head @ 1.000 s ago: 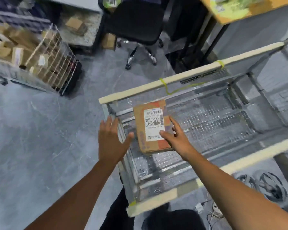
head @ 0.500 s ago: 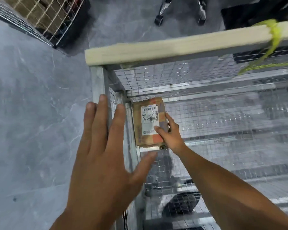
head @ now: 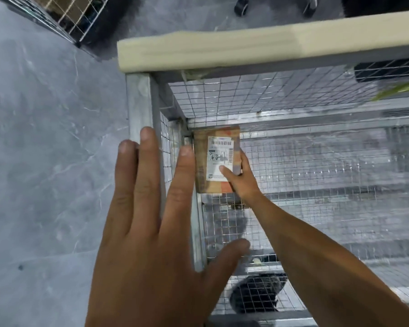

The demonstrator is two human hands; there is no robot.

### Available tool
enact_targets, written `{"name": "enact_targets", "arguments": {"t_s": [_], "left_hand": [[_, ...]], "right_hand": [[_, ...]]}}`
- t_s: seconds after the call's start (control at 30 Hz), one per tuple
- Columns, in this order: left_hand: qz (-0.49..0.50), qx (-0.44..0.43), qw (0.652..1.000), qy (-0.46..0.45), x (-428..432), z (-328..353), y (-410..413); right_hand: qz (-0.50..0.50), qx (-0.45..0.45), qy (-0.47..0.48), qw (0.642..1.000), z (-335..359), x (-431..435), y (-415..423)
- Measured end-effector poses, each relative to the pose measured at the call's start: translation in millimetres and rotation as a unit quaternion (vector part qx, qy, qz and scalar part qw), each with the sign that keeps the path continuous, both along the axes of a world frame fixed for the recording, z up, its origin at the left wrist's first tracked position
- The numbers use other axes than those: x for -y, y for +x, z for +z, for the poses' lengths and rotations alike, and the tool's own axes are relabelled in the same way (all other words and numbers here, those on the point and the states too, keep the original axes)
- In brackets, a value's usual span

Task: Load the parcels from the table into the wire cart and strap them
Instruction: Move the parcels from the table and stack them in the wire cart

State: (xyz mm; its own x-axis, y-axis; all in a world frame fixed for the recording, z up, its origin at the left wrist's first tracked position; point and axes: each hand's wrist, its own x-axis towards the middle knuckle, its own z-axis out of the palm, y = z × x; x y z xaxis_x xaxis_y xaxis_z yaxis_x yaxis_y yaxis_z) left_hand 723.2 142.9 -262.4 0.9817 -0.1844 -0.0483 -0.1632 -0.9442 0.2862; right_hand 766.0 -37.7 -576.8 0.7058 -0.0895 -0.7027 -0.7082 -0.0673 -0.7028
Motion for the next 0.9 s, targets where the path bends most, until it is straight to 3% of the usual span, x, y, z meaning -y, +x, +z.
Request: {"name": "enact_targets", "arguments": {"t_s": [0.3,0.53,0.63,0.73,0.83,0.9], "left_hand": [[-0.029,-0.018,0.999,0.027,0.1,0.7,-0.5],[-0.038,-0.095,0.994,0.029,-2.4,20.6,4.7],[-0.071,-0.148,0.986,0.035,2.9,56.1,1.0],[-0.160,-0.131,0.978,0.016,33.0,109.1,-18.1],[-0.245,-0.132,0.960,0.017,80.6,165.8,-62.5],[-0.296,-0.133,0.945,-0.033,114.5,197.2,-104.1]], "right_hand": [[0.134,-0.081,-0.176,0.972,41.8,-3.0,28.6],[0.214,-0.014,-0.256,0.943,215.1,14.6,-15.7],[0.167,-0.005,-0.295,0.941,317.9,37.5,-62.5],[0.098,0.018,-0.353,0.930,418.6,58.2,-127.5],[-0.004,0.039,-0.391,0.920,499.7,67.0,-214.7],[-0.092,0.045,-0.422,0.901,542.4,73.2,-283.4]]}}
